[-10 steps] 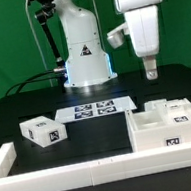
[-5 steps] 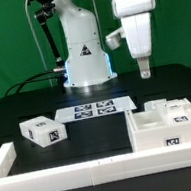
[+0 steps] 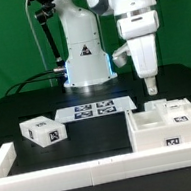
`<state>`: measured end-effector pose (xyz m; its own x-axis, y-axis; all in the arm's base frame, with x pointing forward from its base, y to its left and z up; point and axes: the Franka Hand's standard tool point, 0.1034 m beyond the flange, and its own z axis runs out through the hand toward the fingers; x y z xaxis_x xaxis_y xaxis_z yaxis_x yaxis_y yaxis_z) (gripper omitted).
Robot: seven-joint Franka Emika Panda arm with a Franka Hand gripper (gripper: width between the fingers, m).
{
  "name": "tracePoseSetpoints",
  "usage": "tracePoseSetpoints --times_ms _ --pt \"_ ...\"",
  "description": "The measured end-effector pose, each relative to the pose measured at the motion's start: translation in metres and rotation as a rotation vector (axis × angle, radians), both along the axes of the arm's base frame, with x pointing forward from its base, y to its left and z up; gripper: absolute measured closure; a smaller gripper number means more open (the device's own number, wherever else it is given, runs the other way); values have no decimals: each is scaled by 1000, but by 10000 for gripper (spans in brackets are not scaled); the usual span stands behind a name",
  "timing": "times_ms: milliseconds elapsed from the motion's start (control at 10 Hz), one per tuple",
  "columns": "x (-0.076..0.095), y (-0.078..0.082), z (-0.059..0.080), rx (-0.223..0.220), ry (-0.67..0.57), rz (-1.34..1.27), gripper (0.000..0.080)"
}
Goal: Assemble cabinet
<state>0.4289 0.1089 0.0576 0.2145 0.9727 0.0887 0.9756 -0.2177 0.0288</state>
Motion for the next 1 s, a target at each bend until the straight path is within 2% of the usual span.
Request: tracePoseSetpoints --times_ms 400,800,900,1000 --pt "-12 5 -28 32 29 -10 3" --pt "-18 8 -37 38 52 -9 3" --pt "-19 8 -38 38 53 -9 115" --pt "-19 8 -38 38 53 -8 305"
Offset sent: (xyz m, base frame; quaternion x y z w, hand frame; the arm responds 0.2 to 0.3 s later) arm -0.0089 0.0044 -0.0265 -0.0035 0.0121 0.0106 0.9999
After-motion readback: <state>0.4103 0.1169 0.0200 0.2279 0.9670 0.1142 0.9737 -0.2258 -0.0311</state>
